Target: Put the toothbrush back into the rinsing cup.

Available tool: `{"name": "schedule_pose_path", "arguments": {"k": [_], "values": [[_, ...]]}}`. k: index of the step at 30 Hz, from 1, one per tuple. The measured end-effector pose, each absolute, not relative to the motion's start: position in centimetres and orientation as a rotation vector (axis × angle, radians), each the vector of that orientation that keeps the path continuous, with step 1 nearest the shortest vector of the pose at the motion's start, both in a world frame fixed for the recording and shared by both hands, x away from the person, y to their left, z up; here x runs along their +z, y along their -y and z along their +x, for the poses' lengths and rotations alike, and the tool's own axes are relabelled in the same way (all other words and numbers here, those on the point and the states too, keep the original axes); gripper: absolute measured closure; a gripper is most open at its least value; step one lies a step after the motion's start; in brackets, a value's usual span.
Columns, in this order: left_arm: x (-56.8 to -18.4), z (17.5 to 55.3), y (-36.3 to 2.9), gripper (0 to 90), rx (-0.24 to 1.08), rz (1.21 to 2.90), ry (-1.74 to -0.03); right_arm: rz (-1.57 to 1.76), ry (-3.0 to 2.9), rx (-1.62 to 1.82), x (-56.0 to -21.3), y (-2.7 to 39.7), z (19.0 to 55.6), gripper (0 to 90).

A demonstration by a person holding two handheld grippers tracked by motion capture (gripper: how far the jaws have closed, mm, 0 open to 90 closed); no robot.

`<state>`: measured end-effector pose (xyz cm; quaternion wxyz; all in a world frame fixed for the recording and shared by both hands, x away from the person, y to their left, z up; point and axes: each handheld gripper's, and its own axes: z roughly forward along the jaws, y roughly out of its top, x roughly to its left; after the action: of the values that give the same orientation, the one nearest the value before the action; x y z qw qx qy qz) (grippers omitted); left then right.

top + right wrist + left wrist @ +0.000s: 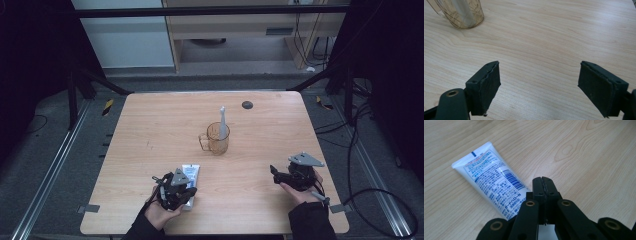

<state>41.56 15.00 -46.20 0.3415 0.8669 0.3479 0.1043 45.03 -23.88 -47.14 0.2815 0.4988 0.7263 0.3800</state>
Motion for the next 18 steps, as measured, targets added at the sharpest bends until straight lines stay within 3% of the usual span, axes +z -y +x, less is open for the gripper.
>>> {"name": "schedule_pose_path", "arguments": {"k": [18], "values": [[-46.0,41.2,-16.2,90.0,0.277,2.244,-0.925,1.338,-1.946,1.016,-47.2,23.9,45.1,17.8]]}}
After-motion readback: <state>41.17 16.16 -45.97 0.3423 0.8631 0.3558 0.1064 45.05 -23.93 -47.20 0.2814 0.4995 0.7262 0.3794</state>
